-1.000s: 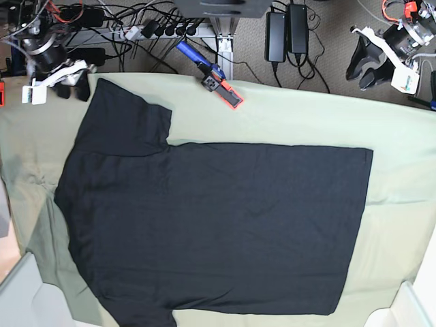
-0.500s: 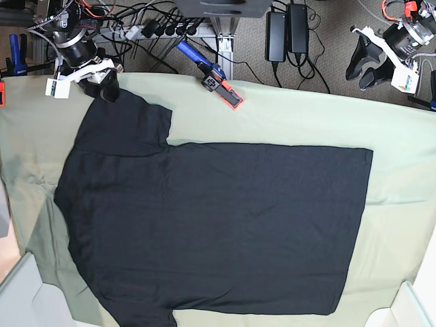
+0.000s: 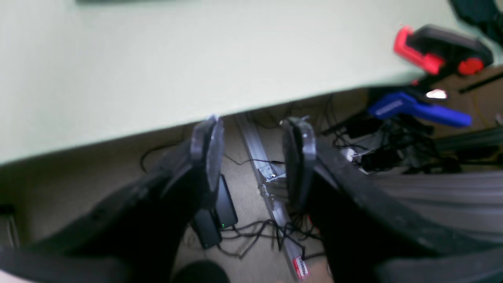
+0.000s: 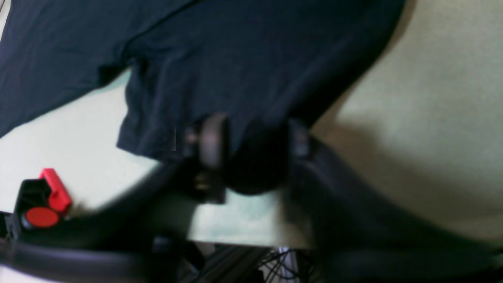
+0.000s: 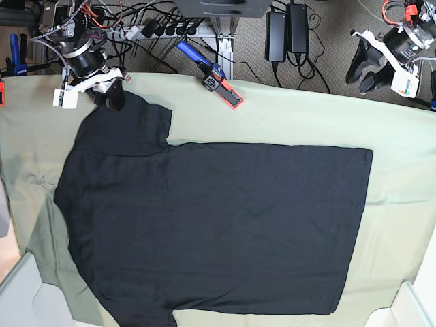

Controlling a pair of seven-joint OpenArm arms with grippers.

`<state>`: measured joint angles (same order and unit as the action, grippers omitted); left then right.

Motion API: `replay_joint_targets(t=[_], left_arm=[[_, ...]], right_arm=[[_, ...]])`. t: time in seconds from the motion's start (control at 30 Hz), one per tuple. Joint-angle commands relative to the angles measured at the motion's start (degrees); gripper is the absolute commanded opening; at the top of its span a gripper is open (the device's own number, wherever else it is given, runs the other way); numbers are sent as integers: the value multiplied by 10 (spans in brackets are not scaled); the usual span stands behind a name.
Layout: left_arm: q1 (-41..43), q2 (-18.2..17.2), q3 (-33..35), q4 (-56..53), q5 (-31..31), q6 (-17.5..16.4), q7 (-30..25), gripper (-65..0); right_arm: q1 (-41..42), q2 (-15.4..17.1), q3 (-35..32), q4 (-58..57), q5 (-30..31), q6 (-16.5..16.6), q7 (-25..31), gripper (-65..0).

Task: Fold the T-shirt properly
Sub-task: 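Lower the right gripper onto the shoulder corner nearest it and grasp, then lower the left gripper onto the other shoulder corner and grasp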

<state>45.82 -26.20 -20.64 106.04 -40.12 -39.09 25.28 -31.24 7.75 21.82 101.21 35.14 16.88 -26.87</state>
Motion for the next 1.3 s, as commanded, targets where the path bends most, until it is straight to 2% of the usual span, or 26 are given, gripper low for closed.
replay_joint_targets(t=[0.0, 0.03, 0.07, 0.27, 0.43, 0.57, 0.7, 0.8, 1.03, 1.27], left_arm=[[0, -7, -5, 8, -10, -9, -9, -364], [-3, -7, -5, 8, -10, -9, -9, -364], [-6, -7, -5, 8, -10, -9, -9, -364], [-26, -7, -5, 8, -10, -9, -8, -364], [-69, -7, -5, -8, -8, 23, -8, -364], [-138, -7, -5, -85, -8, 54, -8, -363], [-222, -7, -5, -191, -11, 54, -4, -362], [-261, -7, -5, -241, -40, 54, 13, -294], [-292, -6, 1, -262, -59, 54, 19, -284], [-309, 3, 45, -262, -47, 54, 17, -284]], right_arm=[[1, 2, 2, 8, -3, 13, 10, -551], [1, 0, 2, 8, -15, 13, 12, -617], [3, 0, 2, 8, -28, 13, 12, -650], [12, -2, 2, 8, -72, 14, 11, -650], [12, -2, 2, 8, -71, 14, 11, -650], [12, -2, 2, 8, -71, 14, 9, -650], [12, -2, 2, 8, -72, 14, 9, -650], [10, -2, 2, 8, -73, 14, 9, -650], [10, -2, 2, 8, -73, 14, 9, -650], [10, -2, 2, 8, -73, 14, 9, -650]])
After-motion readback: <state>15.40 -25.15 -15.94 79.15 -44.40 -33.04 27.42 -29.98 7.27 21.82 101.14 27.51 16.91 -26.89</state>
